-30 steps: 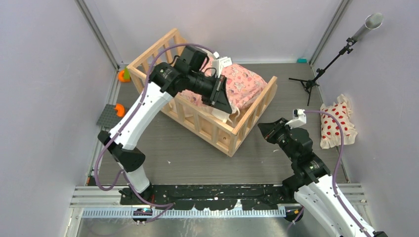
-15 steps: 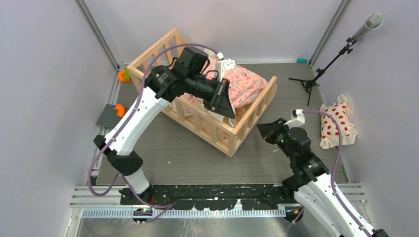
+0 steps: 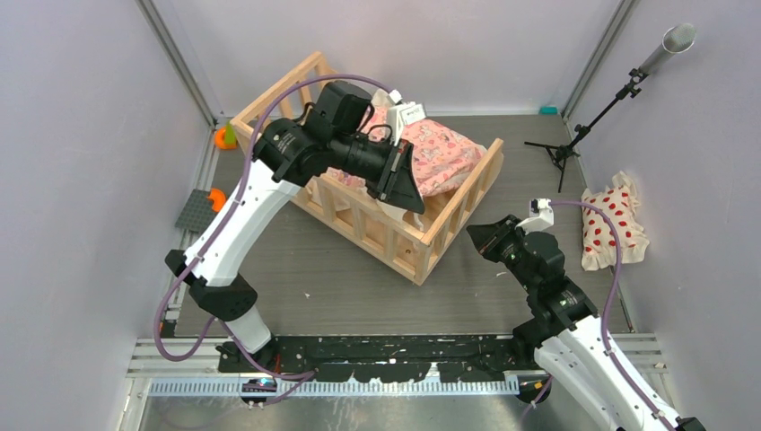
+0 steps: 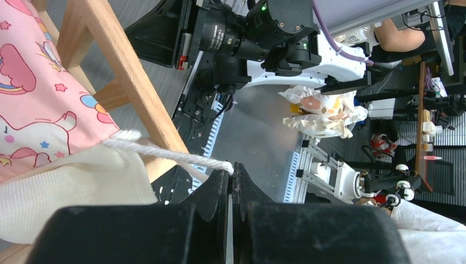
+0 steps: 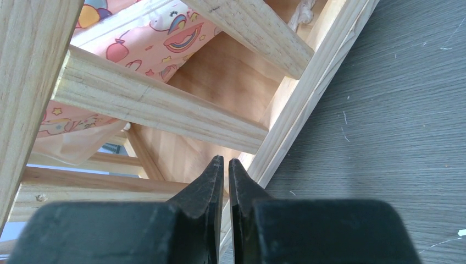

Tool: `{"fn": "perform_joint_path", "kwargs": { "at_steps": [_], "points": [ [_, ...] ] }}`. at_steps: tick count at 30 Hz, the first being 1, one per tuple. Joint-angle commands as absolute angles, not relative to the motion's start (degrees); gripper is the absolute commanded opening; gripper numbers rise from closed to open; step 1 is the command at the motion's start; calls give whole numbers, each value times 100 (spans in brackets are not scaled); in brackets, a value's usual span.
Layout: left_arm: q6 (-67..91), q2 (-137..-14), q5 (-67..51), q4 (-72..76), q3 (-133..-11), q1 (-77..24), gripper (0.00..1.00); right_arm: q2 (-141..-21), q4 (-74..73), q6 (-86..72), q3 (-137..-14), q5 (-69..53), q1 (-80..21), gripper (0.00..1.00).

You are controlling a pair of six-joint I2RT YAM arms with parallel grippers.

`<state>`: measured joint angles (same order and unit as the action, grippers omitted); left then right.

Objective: Set up the pet bed

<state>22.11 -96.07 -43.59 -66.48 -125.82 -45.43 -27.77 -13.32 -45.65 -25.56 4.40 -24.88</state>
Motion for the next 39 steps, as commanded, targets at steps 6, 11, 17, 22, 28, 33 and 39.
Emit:
{"fn": "perform_joint_path", "kwargs": {
  "at_steps": [6,11,17,22,28,33,39],
  "points": [
    [2141,-9440,-4451,-6772,-13069,-4941,0,-2788,-1046,-4612,-2524,466,-2478,14],
    [2033,-9434,-4265,-6902,-13100,-4982,0,-2786,-1036,-4628,-2514,448,-2471,14],
    [1799,-9509,-3343,-7170,-13148,-4971,0,-2780,-1038,-4623,-2514,457,-2473,14],
    [1753,-9747,-3020,-7162,-13270,-4950,0,-2765,-1051,-4632,-2488,448,-2477,14],
    [1771,-9970,-2743,-6944,-13353,-4808,0,-2699,-1096,-4632,-2453,465,-2476,14],
    [1653,-10162,-2452,-6990,-13419,-4751,0,-2680,-1132,-4619,-2443,466,-2477,14],
    [1485,-10283,-2272,-7009,-13261,-4731,0,-2705,-1091,-4606,-2408,484,-2477,14]
  ]
}}
